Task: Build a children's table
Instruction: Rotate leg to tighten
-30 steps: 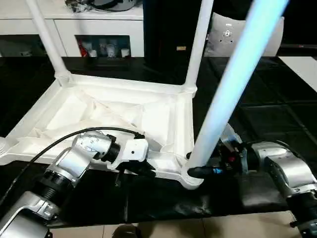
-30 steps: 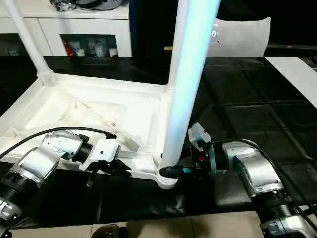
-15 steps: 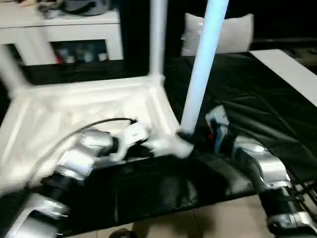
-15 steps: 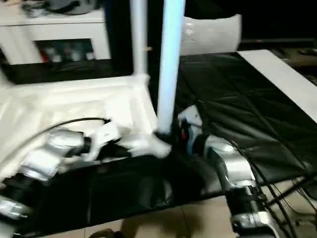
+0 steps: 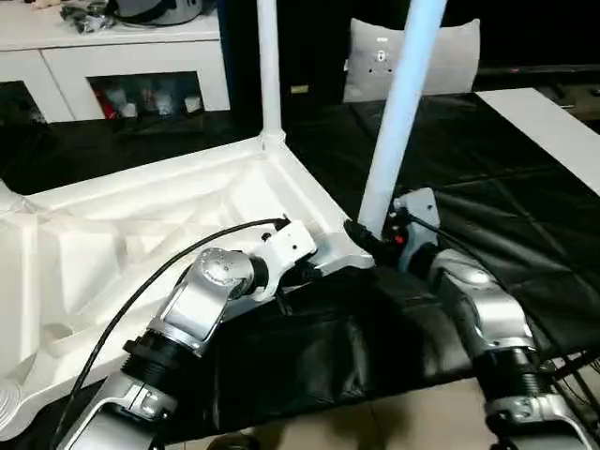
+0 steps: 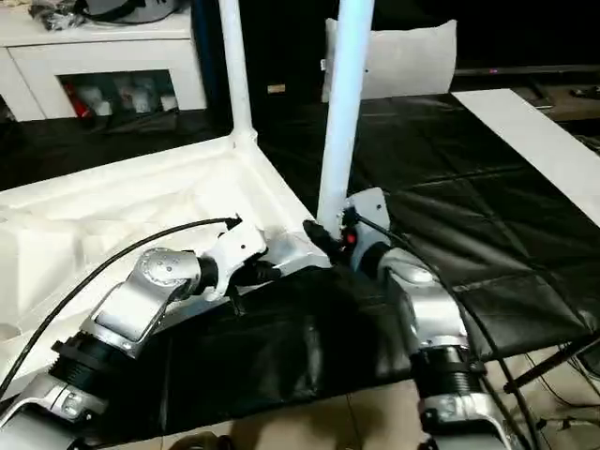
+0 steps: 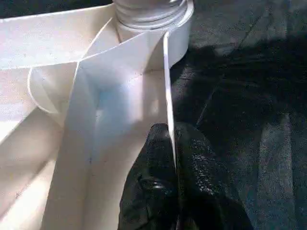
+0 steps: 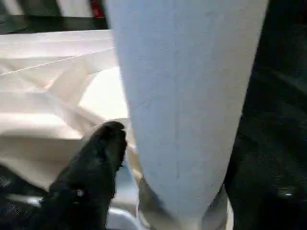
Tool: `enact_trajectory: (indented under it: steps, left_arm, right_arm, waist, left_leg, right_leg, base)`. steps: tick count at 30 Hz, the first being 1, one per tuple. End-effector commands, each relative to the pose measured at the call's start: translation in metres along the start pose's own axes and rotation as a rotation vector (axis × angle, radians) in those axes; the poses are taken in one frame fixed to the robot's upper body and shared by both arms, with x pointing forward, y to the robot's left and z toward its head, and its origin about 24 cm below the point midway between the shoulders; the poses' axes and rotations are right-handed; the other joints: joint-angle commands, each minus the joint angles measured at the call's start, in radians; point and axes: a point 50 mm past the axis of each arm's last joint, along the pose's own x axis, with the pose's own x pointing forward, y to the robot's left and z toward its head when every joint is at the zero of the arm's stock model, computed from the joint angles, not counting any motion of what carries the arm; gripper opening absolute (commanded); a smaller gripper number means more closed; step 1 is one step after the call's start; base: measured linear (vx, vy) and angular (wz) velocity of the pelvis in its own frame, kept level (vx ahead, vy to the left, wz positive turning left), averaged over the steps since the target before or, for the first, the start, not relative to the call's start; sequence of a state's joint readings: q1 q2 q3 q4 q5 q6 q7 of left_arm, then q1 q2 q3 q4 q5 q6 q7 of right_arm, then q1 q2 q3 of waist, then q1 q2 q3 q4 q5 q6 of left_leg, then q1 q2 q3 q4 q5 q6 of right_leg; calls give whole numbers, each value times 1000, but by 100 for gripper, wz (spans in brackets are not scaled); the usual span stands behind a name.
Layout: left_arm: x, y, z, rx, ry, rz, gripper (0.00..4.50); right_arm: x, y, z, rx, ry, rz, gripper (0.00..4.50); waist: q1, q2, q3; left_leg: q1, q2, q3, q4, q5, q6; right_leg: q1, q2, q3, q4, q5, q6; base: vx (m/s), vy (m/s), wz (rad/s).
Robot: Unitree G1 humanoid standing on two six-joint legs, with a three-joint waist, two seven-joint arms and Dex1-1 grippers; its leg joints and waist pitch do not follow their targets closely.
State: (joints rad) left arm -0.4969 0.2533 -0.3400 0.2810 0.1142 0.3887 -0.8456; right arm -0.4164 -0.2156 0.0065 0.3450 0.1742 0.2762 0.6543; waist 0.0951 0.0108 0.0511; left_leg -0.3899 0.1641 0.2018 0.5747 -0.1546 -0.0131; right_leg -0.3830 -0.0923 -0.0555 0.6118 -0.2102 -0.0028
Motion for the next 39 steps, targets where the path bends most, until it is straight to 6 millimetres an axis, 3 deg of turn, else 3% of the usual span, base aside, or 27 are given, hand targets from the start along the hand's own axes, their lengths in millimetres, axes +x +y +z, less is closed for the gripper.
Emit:
enact_trajectory:
  steps: [1,4,6,7,9,13,22,33,39]
  left_arm:
    - [-2,3,10,78,-34,-2,0]
    - [-10,4,1,115,-35,-61,0]
    - [-13,4,-2,140,-30,-98,0]
    - [-16,4,-5,156,-30,-130,0]
    - [-21,3,-9,196,-21,-190,0]
    - [-28,1,-17,265,19,-280,0]
    - [-41,-7,-25,390,71,-506,0]
    - [-43,-4,-27,410,80,-542,0]
    - [-41,-7,-23,297,14,-508,0]
  right_arm:
    - [2,18,-4,-11,4,168,343]
    - [-16,5,-5,-54,35,218,366]
    - [-24,0,-4,-58,52,256,378]
    - [-30,-2,-2,-61,61,292,391]
    - [-40,-5,1,-75,80,372,391]
    - [-51,-3,2,-97,120,501,391]
    - [-58,6,0,-83,208,736,312]
    - [-57,13,-4,-51,214,817,219]
    - [-51,24,-6,-25,158,786,207]
  waist:
    - [6,6,-65]
    - [11,2,-64]
    - [14,5,-63]
    - [18,-1,-62]
    - [25,4,-61]
    - [29,2,-63]
    - [51,-4,-62]
    - [67,-6,-64]
    - [65,-1,-64]
  left_leg:
    - [30,69,-39,-70,-290,-9]
    - [25,66,-36,-67,-264,13]
    - [27,69,-37,-67,-270,15]
    - [28,68,-36,-66,-279,18]
    - [29,74,-37,-68,-284,17]
    - [29,74,-36,-68,-285,16]
    - [34,80,-32,-68,-284,10]
    - [35,80,-34,-69,-301,-14]
    - [35,80,-32,-69,-304,-19]
  right_leg:
    - [29,-64,43,-78,-123,-191]
    - [33,-65,41,-74,-89,-206]
    - [32,-67,41,-76,-112,-209]
    - [34,-68,40,-80,-138,-207]
    - [33,-67,40,-77,-144,-203]
    - [32,-67,38,-72,-133,-216]
    - [25,-73,39,-70,-171,-231]
    - [25,-77,40,-69,-195,-220]
    - [23,-76,40,-64,-183,-230]
  base:
    - [0,0,0]
    - [0,0,0]
    - [0,0,0]
    - [0,0,0]
    - [0,0,0]
    - [0,0,0]
    - [0,0,0]
    - [0,0,0]
    - [0,0,0]
